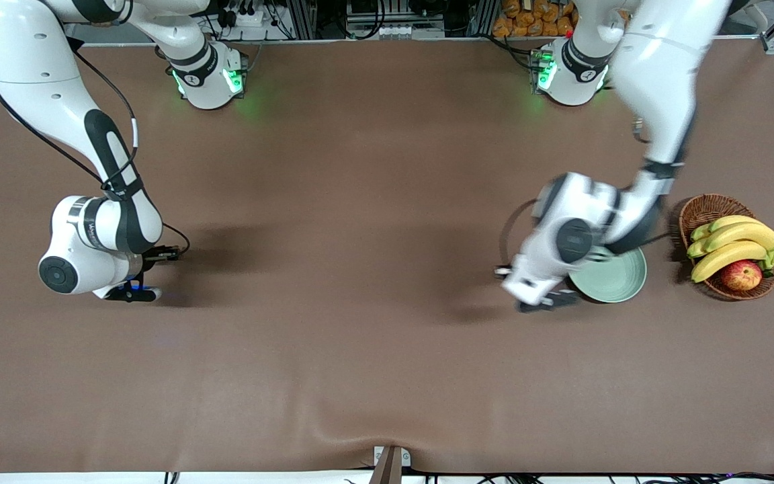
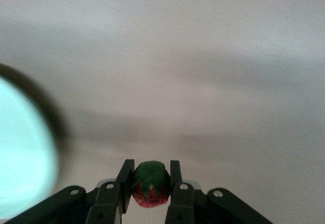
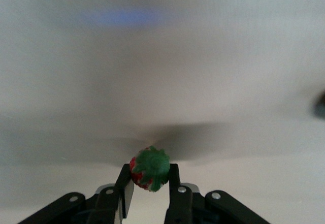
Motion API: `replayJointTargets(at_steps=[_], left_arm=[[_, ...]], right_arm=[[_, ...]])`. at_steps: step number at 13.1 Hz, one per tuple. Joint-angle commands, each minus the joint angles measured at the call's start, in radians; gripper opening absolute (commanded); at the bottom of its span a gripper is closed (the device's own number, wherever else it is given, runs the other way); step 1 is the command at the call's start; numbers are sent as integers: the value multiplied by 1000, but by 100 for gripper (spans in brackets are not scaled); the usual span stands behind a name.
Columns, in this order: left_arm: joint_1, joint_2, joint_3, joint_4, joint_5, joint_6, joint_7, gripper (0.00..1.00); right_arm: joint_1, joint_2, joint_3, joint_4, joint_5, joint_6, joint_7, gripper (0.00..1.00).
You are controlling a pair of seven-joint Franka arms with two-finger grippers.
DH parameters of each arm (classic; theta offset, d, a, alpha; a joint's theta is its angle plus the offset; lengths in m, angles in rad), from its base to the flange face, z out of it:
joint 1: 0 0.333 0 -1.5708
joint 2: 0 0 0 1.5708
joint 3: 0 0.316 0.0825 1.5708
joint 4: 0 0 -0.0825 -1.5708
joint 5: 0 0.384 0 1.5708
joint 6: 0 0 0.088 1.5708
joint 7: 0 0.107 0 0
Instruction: Collect all strawberries into plate
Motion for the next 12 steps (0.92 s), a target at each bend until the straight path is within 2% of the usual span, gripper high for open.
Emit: replayJointTargets(at_steps=[1, 4, 5, 6, 7, 10, 12], left_arm=[[121, -38, -14, -51, 20, -49, 184, 0], [221, -18, -12, -105, 51, -40, 289, 0], [231, -23, -12, -126, 66, -35, 289, 24], [233, -34, -12, -130, 75, -40, 289, 67], [238, -46, -12, -130, 76, -47, 290, 100], [247, -107, -29, -119, 65, -80, 278, 100], [251, -155, -96, -117, 60, -138, 243, 100]], right_arm=[[93, -16, 12, 140, 47, -21, 104, 0], [321, -8, 12, 216, 191, 9, 317, 0], [381, 6, 12, 230, 223, 47, 351, 0], [437, 16, 12, 237, 281, 98, 380, 0], [492, 32, 12, 239, 369, 165, 411, 0], [639, 110, 12, 242, 680, 418, 439, 0], [747, 180, 9, 288, 876, 566, 439, 0]])
